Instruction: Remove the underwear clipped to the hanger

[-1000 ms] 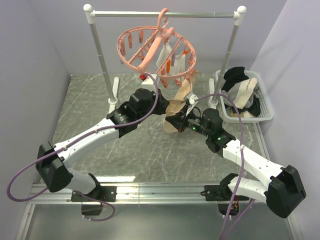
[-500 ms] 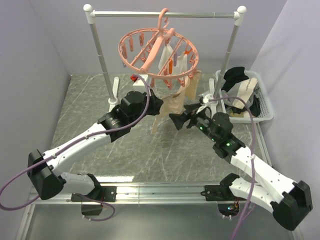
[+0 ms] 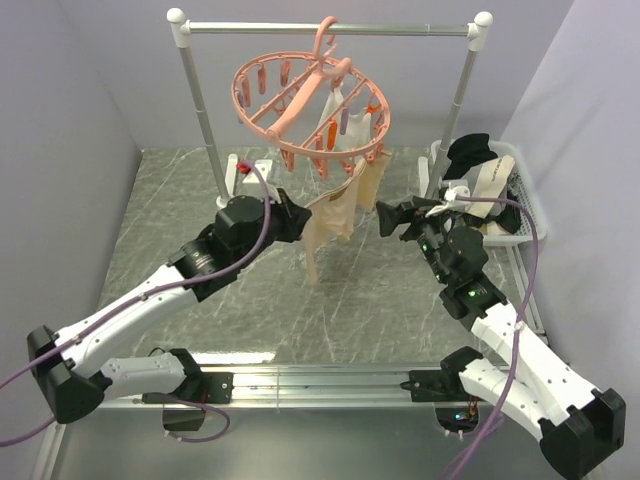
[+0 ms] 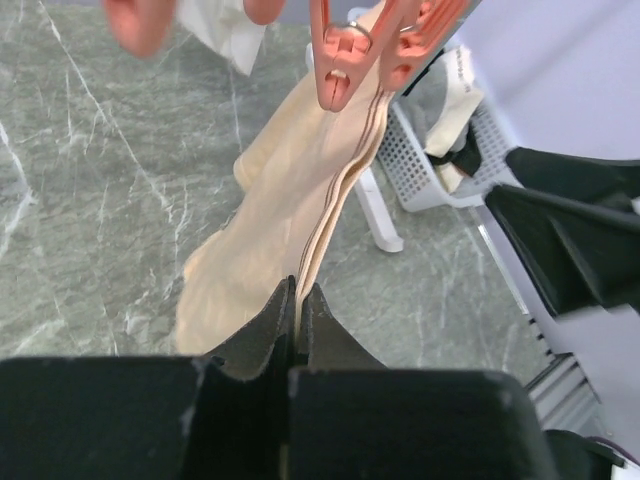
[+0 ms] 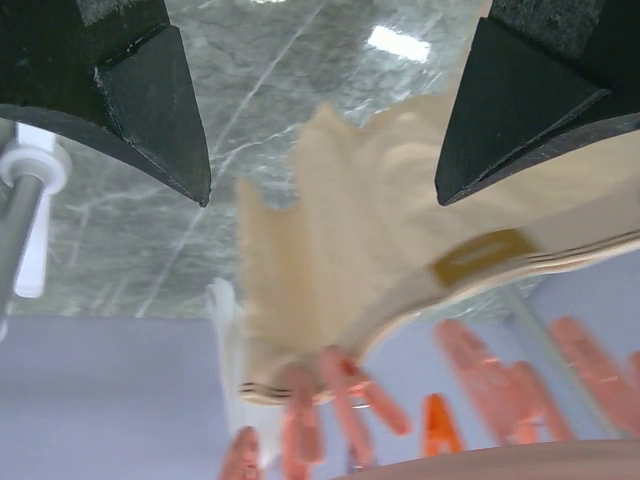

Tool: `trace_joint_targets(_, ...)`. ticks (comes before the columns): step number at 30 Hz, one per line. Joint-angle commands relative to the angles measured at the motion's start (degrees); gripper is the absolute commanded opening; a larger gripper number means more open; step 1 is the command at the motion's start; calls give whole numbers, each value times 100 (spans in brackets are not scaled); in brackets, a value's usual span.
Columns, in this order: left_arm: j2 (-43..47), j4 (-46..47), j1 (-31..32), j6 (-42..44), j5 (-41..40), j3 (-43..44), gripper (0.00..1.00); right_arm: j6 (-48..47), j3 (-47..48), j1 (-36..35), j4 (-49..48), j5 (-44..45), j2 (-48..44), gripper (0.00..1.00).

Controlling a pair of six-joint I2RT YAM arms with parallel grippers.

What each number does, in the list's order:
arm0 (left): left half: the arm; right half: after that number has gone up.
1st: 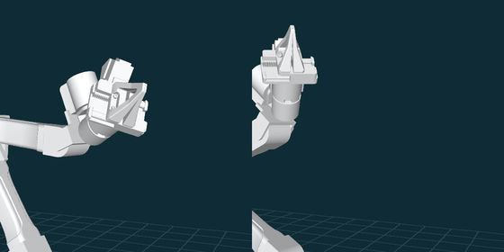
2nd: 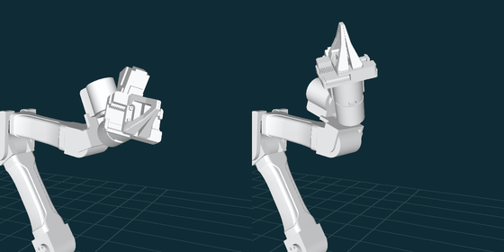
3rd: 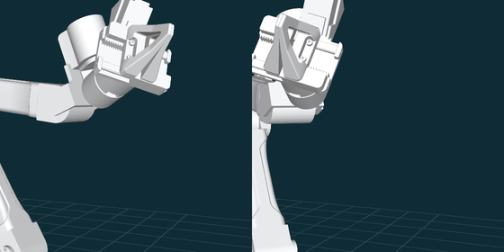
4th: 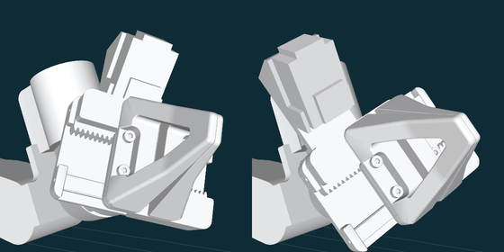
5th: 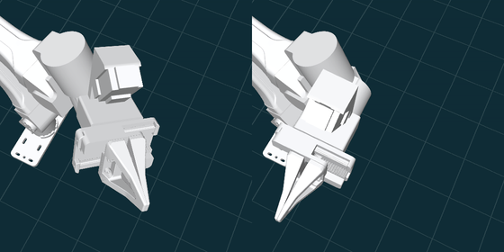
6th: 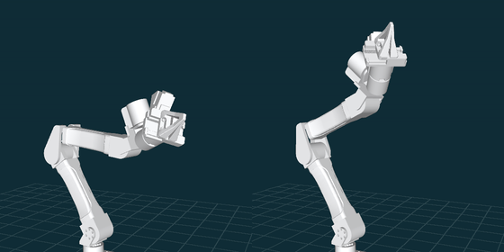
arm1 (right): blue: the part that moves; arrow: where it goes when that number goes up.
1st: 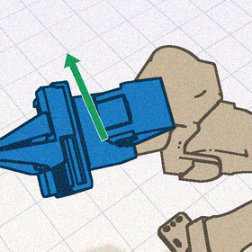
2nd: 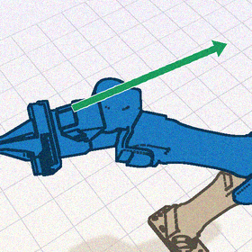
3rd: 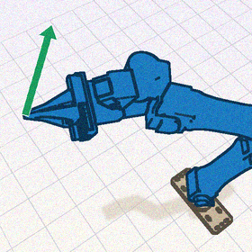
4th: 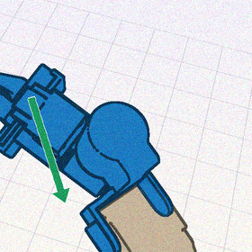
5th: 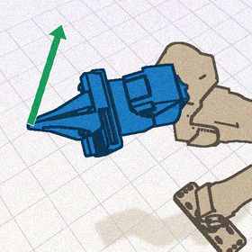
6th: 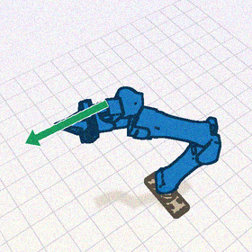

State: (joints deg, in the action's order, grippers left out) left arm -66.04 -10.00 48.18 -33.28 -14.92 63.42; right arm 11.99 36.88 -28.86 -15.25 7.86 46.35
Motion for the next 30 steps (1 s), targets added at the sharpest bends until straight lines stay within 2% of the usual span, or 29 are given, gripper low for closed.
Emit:
trace_joint_targets(1,485,-2,16,-214,103,-110,1,58,328,310,-189,-187,164,100)
trace_joint_targets(10,1005,-335,16,-478,647,-444,0,-206,1013,434,-216,-768,989,98)
trace_joint_targets(17,1444,-714,16,-566,376,-883,1,-100,1189,715,-426,-768,1280,95)
trace_joint_targets(19,1558,-766,16,-583,358,-910,1,-91,1163,820,-654,-1013,1333,94)
trace_joint_targets(23,1647,-898,16,-583,375,-901,1,31,1233,1232,-954,-2101,1543,92)
trace_joint_targets(24,1691,-925,16,-592,384,-901,0,40,1251,1295,-1067,-2748,1587,92)
trace_joint_targets(30,1875,-1100,16,-618,376,-893,0,-179,1391,1401,-1568,-4710,1974,91)
